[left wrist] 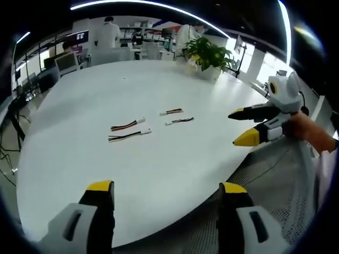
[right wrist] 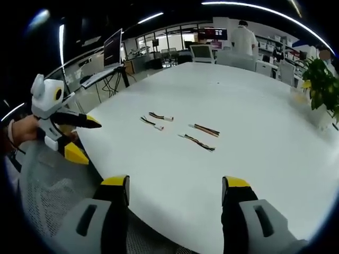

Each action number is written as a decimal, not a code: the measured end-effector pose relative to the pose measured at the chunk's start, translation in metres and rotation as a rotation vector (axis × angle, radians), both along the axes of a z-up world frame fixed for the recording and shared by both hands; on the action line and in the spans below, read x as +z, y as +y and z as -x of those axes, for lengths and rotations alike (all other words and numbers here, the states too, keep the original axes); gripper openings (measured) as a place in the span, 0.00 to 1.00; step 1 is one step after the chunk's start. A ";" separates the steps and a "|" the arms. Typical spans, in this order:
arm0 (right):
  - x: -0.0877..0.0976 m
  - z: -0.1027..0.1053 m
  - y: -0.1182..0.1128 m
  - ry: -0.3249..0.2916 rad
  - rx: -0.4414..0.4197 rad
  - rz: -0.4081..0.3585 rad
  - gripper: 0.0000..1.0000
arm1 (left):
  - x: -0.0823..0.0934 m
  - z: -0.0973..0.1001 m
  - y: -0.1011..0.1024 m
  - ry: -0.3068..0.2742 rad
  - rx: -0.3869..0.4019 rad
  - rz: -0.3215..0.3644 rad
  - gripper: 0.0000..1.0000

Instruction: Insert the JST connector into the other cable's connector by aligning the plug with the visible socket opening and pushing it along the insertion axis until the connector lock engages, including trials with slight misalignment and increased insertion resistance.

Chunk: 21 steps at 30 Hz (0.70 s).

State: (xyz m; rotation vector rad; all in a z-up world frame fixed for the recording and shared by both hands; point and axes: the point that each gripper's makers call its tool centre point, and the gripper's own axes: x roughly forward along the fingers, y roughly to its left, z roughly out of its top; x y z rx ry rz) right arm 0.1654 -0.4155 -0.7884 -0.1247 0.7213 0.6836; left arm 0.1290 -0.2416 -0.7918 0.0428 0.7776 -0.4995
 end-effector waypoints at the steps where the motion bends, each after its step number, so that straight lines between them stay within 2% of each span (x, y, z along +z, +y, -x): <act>1: 0.000 0.001 0.000 0.001 0.001 0.003 0.69 | 0.000 0.000 0.000 0.001 -0.002 -0.001 0.78; 5: -0.001 0.001 -0.001 0.005 -0.001 0.006 0.69 | 0.004 -0.002 0.002 -0.028 0.006 -0.006 0.77; 14: -0.002 0.002 -0.001 0.012 0.004 0.011 0.69 | 0.000 0.001 0.000 -0.001 -0.001 0.000 0.76; 18: -0.004 0.003 0.001 0.018 0.011 0.016 0.69 | 0.000 -0.001 0.003 0.000 0.010 -0.008 0.69; 21: -0.007 0.004 0.002 0.032 0.020 0.025 0.68 | 0.001 -0.002 0.004 0.001 0.022 0.007 0.69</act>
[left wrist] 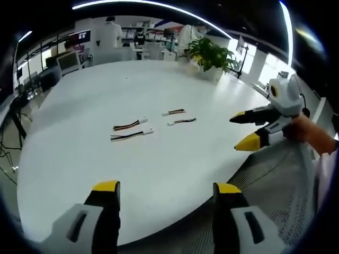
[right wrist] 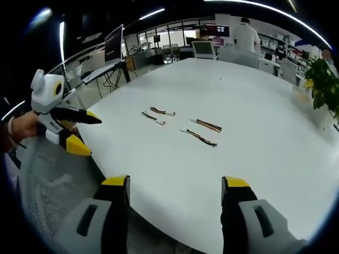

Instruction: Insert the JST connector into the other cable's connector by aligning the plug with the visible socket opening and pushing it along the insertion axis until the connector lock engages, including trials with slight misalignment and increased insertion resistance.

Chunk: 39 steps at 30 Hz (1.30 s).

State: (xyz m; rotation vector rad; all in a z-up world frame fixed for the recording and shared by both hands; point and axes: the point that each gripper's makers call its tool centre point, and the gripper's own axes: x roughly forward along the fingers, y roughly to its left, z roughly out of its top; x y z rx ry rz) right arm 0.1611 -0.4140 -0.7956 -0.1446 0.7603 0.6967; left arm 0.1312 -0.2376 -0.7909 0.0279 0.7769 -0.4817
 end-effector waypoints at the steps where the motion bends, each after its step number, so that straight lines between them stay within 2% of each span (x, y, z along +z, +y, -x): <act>1: 0.000 0.000 0.000 0.002 0.003 0.003 0.68 | 0.000 0.000 -0.001 0.002 -0.002 0.002 0.69; 3: 0.000 0.000 0.001 -0.001 0.006 0.005 0.67 | -0.002 0.001 -0.001 0.009 -0.010 -0.006 0.69; 5: 0.007 -0.003 0.000 -0.041 0.005 0.006 0.62 | -0.002 0.001 -0.001 0.011 -0.014 -0.006 0.69; 8: 0.008 -0.004 -0.001 -0.043 0.000 0.011 0.60 | -0.001 0.000 -0.001 0.008 -0.009 0.000 0.69; 9: 0.011 -0.007 -0.004 -0.071 -0.004 0.023 0.58 | -0.001 0.000 0.000 0.007 -0.005 0.002 0.68; 11: 0.014 -0.008 -0.005 -0.085 -0.011 0.023 0.53 | 0.000 -0.001 0.002 0.010 0.014 0.012 0.67; 17: 0.014 -0.009 -0.003 -0.102 0.007 0.032 0.52 | 0.001 -0.002 -0.001 -0.002 0.002 0.005 0.67; 26: 0.016 -0.004 0.008 -0.110 0.072 0.032 0.50 | 0.012 -0.015 0.009 -0.073 0.009 -0.004 0.65; 28: 0.016 -0.007 0.005 -0.122 0.078 0.059 0.47 | 0.014 -0.016 0.014 -0.079 0.006 -0.017 0.65; 31: 0.022 -0.014 0.000 -0.161 0.082 0.092 0.42 | 0.022 -0.021 0.026 -0.110 0.009 -0.061 0.64; 34: 0.034 -0.025 -0.005 -0.186 0.063 0.082 0.42 | 0.030 -0.028 0.032 -0.134 0.005 -0.067 0.63; 39: 0.048 -0.043 -0.014 -0.227 0.047 0.083 0.38 | 0.049 -0.047 0.039 -0.211 -0.023 -0.088 0.58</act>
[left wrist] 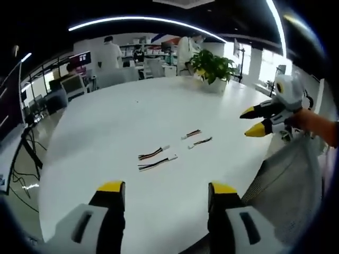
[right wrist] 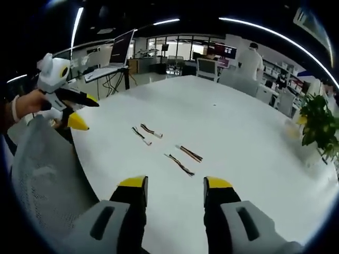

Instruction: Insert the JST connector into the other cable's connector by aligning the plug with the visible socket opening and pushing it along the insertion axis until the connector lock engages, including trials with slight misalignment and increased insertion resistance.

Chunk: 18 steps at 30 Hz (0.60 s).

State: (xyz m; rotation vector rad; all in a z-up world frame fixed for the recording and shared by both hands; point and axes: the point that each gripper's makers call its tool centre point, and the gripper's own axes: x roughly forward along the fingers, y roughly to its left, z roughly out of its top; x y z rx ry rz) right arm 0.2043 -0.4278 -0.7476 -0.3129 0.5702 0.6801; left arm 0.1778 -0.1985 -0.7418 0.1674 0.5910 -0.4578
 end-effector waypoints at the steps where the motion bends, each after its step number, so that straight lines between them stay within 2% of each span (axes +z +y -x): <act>1: 0.002 -0.002 -0.003 -0.005 -0.001 0.004 0.37 | 0.001 -0.002 0.000 -0.006 -0.007 -0.005 0.57; 5: 0.004 -0.007 -0.011 0.001 -0.008 0.000 0.33 | 0.001 -0.011 0.006 -0.023 -0.027 -0.049 0.57; 9: 0.002 -0.011 -0.015 0.016 -0.011 0.006 0.24 | 0.003 -0.018 0.008 -0.032 -0.043 -0.050 0.53; 13: 0.000 -0.017 -0.016 0.023 -0.010 0.006 0.23 | 0.005 -0.024 0.008 -0.043 -0.075 -0.069 0.46; 14: 0.000 -0.018 -0.015 0.025 -0.007 0.004 0.22 | 0.004 -0.026 0.010 -0.045 -0.092 -0.101 0.44; 16: 0.000 -0.021 -0.012 0.032 0.001 -0.011 0.21 | 0.002 -0.030 0.011 -0.047 -0.110 -0.132 0.44; 18: -0.001 -0.023 -0.008 0.044 0.005 -0.031 0.20 | 0.002 -0.034 0.012 -0.049 -0.112 -0.133 0.44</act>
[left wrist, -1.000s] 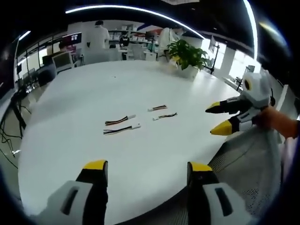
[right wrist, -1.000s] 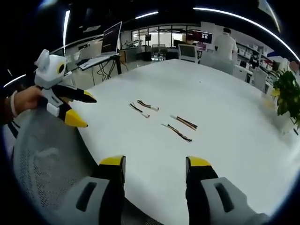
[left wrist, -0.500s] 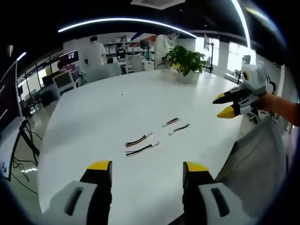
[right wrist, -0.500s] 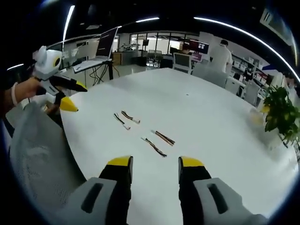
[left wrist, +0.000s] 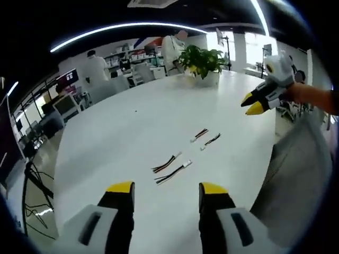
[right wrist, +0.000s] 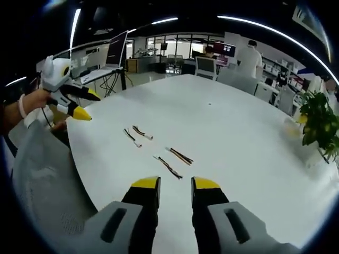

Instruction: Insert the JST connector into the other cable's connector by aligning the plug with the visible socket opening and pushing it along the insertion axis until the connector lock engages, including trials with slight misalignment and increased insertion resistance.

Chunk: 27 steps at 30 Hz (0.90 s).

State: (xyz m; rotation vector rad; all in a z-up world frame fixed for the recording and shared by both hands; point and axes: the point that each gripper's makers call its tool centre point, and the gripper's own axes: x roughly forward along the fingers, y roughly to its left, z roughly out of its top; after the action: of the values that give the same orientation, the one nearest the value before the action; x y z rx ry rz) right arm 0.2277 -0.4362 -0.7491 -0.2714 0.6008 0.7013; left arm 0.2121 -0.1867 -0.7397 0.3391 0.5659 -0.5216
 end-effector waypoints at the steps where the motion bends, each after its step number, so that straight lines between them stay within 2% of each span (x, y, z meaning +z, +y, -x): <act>1: -0.001 -0.001 0.001 0.004 0.002 -0.004 0.20 | 0.000 -0.002 0.000 -0.001 -0.003 0.001 0.43; 7: -0.007 -0.008 0.007 0.005 0.039 0.014 0.19 | 0.000 -0.014 -0.004 -0.002 -0.023 0.035 0.41; 10: -0.011 -0.012 0.010 -0.015 0.081 0.041 0.21 | -0.002 -0.019 -0.006 0.001 -0.035 0.042 0.39; 17: -0.018 -0.020 0.024 -0.024 0.179 0.064 0.18 | -0.007 -0.033 -0.016 0.012 -0.087 0.077 0.40; 23: -0.023 -0.027 0.034 -0.015 0.232 0.047 0.17 | -0.016 -0.041 -0.023 0.035 -0.144 0.071 0.40; 27: -0.027 -0.033 0.039 -0.006 0.258 0.031 0.16 | -0.017 -0.047 -0.028 0.049 -0.166 0.101 0.41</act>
State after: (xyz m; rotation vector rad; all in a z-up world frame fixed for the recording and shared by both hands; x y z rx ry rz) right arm 0.2604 -0.3971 -0.7758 -0.3845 0.5771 0.9399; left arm 0.2594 -0.2149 -0.7569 0.2793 0.5589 -0.7179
